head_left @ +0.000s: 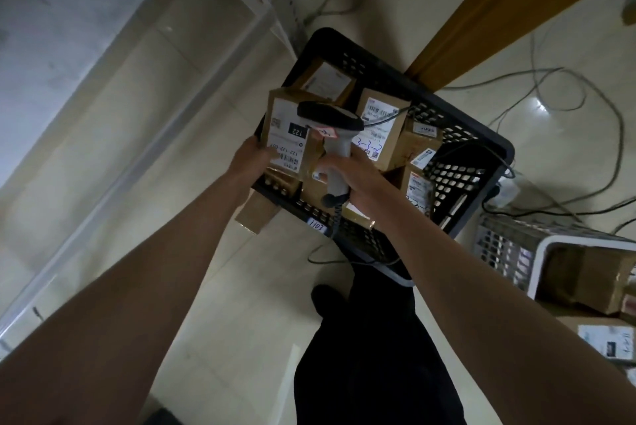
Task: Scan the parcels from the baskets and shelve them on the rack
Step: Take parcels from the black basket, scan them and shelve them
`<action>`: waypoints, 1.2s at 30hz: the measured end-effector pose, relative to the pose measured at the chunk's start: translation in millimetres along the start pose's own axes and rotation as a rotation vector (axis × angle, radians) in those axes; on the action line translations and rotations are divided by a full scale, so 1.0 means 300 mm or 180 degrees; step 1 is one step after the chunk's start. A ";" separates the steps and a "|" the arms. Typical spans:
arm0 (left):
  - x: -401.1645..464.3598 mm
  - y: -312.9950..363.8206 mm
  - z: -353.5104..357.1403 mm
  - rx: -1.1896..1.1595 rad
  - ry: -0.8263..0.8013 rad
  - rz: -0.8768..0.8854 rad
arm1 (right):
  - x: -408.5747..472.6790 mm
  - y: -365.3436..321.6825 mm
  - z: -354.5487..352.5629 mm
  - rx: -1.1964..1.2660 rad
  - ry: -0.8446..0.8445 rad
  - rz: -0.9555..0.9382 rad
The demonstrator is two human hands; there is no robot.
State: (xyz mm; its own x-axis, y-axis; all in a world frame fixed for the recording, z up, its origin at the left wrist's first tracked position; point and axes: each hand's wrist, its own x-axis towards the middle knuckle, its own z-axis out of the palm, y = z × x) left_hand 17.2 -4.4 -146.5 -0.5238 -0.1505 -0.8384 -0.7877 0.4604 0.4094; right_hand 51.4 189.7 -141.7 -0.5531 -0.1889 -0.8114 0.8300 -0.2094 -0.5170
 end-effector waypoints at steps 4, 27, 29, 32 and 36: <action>-0.059 0.004 0.031 0.0027 -0.0100 0.0181 | -0.013 -0.006 0.007 0.0298 -0.0072 0.0020; -1.374 0.041 -0.276 -0.1451 0.0722 0.1094 | -1.135 -0.401 0.287 0.0357 -0.1132 -0.0709; -1.497 0.025 -0.343 -0.1564 0.0840 0.1228 | -1.241 -0.446 0.366 0.0186 -0.1280 -0.0841; -1.672 0.000 -0.455 -0.1693 0.1069 0.1421 | -1.395 -0.501 0.493 -0.0202 -0.1499 -0.1072; -1.886 -0.056 -0.607 -0.1952 0.1326 0.1509 | -1.599 -0.537 0.672 -0.0496 -0.1771 -0.1358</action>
State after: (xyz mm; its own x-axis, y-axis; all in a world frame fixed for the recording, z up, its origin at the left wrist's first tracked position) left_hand 267.6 -86.4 386.6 -0.8214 -0.4247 -0.3807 -0.4299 0.0224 0.9026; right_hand 168.5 120.5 385.7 -0.7521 -0.5909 -0.2920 0.5108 -0.2426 -0.8248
